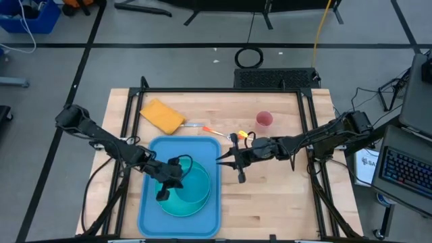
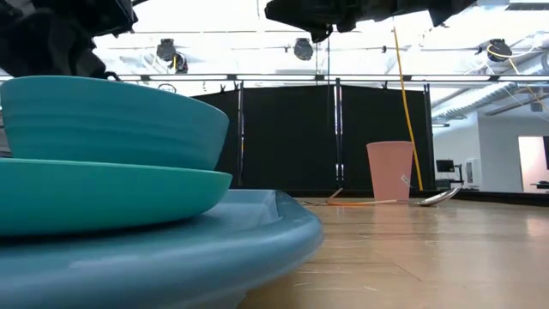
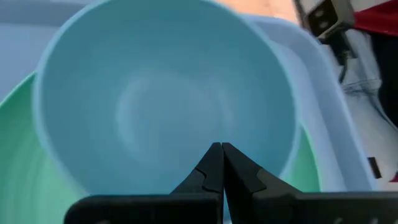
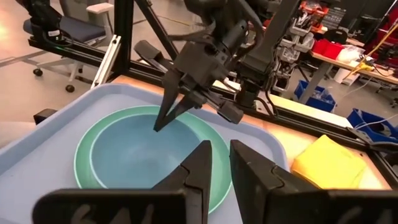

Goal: Set up tray
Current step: Put the blue bowl on top of the green plate

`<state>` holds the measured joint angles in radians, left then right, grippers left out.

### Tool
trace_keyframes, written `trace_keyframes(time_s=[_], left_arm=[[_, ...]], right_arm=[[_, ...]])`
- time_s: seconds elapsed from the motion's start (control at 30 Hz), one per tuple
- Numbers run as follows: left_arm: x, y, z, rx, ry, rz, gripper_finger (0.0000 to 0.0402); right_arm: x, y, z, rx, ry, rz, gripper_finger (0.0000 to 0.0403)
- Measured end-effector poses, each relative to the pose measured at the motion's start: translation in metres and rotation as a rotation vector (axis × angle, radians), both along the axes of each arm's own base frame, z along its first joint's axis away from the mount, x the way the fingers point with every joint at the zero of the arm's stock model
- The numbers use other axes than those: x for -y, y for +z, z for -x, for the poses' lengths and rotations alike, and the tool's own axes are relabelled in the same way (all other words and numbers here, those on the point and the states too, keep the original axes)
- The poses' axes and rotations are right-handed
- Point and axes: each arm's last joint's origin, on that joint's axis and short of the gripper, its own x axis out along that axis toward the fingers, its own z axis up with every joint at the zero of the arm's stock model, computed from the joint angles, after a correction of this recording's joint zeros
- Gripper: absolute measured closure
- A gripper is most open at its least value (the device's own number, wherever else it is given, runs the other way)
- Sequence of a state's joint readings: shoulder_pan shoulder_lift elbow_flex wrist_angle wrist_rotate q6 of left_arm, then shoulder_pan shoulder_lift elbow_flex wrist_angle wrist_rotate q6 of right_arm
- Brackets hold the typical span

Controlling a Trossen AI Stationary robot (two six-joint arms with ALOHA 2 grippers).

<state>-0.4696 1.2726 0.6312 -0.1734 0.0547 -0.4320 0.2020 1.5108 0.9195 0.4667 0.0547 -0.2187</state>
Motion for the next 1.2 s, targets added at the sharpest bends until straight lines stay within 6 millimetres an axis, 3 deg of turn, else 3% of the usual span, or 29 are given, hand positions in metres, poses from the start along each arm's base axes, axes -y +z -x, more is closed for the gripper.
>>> trace_keyframes(time_s=[1.2], left_arm=[[-0.0027, -0.0011, 0.0081, -0.121, 0.013, 0.061, 0.0400]], right_arm=[[-0.0002, -0.0009, 0.0001, -0.008, 0.003, 0.003, 0.0355]])
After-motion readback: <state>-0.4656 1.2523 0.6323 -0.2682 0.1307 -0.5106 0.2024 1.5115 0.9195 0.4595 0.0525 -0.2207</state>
